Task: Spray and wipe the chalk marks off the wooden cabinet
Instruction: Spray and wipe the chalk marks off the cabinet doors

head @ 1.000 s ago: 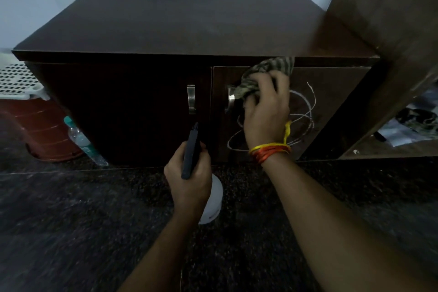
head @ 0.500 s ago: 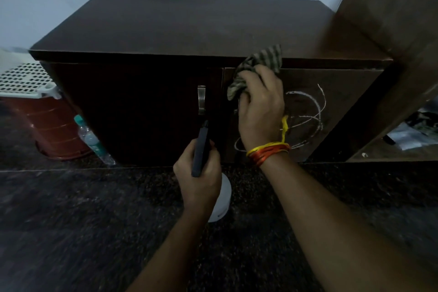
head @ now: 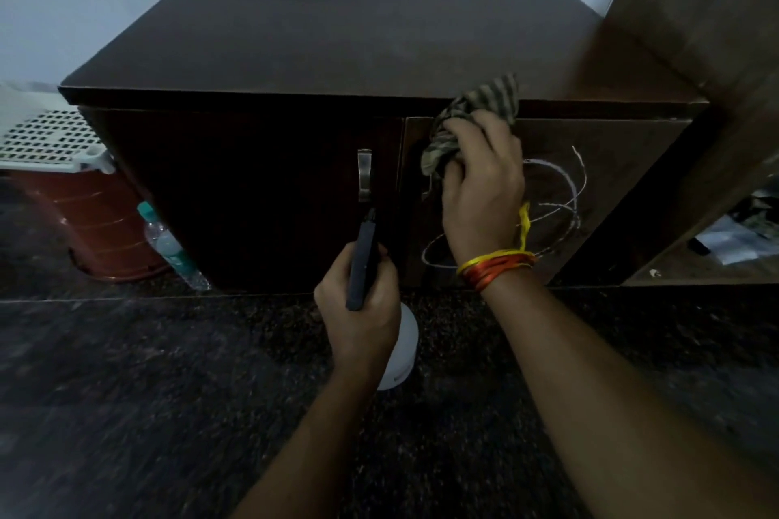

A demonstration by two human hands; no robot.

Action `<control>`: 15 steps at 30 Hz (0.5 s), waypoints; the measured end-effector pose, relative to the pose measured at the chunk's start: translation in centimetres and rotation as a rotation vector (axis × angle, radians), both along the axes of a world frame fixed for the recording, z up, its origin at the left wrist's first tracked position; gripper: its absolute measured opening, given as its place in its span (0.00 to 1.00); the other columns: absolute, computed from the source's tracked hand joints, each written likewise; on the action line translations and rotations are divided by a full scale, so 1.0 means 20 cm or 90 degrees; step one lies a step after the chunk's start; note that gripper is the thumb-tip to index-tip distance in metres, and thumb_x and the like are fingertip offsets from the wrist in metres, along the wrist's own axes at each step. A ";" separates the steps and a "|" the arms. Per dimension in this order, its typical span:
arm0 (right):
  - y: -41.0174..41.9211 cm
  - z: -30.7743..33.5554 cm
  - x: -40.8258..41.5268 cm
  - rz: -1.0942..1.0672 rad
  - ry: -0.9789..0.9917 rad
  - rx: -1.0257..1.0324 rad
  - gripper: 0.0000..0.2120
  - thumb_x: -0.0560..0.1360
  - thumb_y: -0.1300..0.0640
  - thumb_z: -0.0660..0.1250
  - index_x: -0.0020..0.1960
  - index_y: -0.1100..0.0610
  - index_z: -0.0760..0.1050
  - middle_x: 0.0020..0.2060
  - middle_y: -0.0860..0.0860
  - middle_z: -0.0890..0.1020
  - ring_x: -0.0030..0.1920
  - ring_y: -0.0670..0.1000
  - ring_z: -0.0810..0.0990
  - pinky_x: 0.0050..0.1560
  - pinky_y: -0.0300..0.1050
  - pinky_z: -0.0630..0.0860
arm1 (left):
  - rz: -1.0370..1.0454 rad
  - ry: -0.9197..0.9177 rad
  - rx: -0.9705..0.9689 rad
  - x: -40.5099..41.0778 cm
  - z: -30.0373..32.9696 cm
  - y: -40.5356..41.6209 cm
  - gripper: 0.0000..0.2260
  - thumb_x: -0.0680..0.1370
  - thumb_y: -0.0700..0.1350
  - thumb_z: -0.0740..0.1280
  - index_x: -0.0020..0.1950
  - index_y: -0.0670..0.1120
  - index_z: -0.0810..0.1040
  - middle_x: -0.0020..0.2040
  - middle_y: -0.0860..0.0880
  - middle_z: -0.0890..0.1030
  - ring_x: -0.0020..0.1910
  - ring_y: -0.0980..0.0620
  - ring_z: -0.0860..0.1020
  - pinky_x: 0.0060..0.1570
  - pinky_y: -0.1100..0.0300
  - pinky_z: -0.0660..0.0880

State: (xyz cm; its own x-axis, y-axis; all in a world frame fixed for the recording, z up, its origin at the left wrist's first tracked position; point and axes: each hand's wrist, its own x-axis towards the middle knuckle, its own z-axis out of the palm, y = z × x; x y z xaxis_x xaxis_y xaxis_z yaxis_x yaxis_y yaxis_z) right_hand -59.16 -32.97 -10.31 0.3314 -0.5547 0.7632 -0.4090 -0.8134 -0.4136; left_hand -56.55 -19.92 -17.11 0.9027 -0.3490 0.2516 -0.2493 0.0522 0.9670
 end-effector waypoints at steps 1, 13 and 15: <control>0.01 0.00 0.01 0.001 -0.008 0.010 0.19 0.68 0.70 0.63 0.57 0.61 0.77 0.57 0.59 0.77 0.54 0.62 0.75 0.55 0.51 0.74 | -0.001 -0.005 0.000 0.00 0.00 0.00 0.08 0.77 0.39 0.65 0.39 0.38 0.73 0.29 0.34 0.69 0.28 0.34 0.69 0.24 0.45 0.66; 0.08 -0.19 0.01 0.003 -0.112 0.193 0.18 0.72 0.71 0.62 0.60 0.61 0.73 0.61 0.60 0.71 0.61 0.56 0.73 0.60 0.29 0.67 | 0.000 0.007 0.003 0.07 -0.06 0.03 0.08 0.76 0.44 0.63 0.39 0.43 0.72 0.31 0.34 0.69 0.28 0.33 0.68 0.25 0.43 0.68; 0.09 -0.18 0.02 0.003 -0.117 0.172 0.19 0.72 0.71 0.63 0.62 0.61 0.73 0.62 0.60 0.70 0.62 0.56 0.72 0.59 0.22 0.63 | 0.001 0.002 -0.002 0.07 -0.06 0.02 0.08 0.76 0.44 0.64 0.39 0.41 0.72 0.30 0.34 0.70 0.28 0.33 0.68 0.24 0.43 0.68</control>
